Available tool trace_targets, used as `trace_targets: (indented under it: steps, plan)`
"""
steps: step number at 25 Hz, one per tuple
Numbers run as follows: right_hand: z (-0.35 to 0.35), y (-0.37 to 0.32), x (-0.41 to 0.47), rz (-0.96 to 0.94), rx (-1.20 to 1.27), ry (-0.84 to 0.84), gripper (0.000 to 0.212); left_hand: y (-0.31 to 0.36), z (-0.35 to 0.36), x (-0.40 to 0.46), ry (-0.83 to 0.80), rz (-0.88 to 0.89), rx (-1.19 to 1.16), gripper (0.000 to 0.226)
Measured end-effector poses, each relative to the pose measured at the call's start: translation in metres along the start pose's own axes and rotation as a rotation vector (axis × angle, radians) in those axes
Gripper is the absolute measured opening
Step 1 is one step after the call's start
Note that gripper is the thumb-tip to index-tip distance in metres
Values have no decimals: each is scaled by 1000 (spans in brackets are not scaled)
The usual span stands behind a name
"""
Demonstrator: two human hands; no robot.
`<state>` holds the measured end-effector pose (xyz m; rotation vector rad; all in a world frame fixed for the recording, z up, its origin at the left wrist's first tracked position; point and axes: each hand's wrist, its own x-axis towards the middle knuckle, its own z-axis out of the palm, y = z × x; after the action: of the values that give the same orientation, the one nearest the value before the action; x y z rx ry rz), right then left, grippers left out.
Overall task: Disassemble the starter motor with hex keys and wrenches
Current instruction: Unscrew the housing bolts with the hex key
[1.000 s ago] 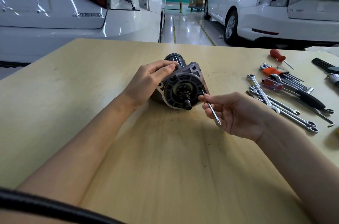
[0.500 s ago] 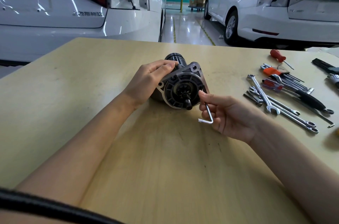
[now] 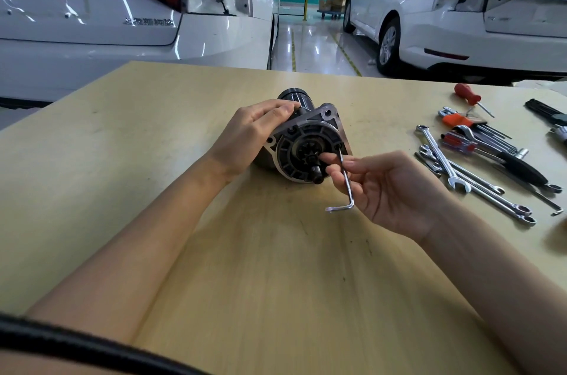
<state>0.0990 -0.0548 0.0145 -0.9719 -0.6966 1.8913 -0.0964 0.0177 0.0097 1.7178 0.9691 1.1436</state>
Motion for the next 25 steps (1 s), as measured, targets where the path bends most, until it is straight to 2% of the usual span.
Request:
trace_targets:
  steps: [10, 15, 22, 25]
  plan:
    - [1, 5, 1, -53, -58, 77, 12, 1, 1, -1, -6, 9, -29, 32]
    - [3, 5, 2, -51, -71, 99, 32, 0, 1, -1, -11, 17, -28, 30]
    - [3, 4, -1, -46, 5, 75, 16, -1, 1, -1, -13, 15, -34, 32]
    - [4, 3, -3, -43, 39, 69, 18, -1, 0, -1, -12, 8, -29, 35]
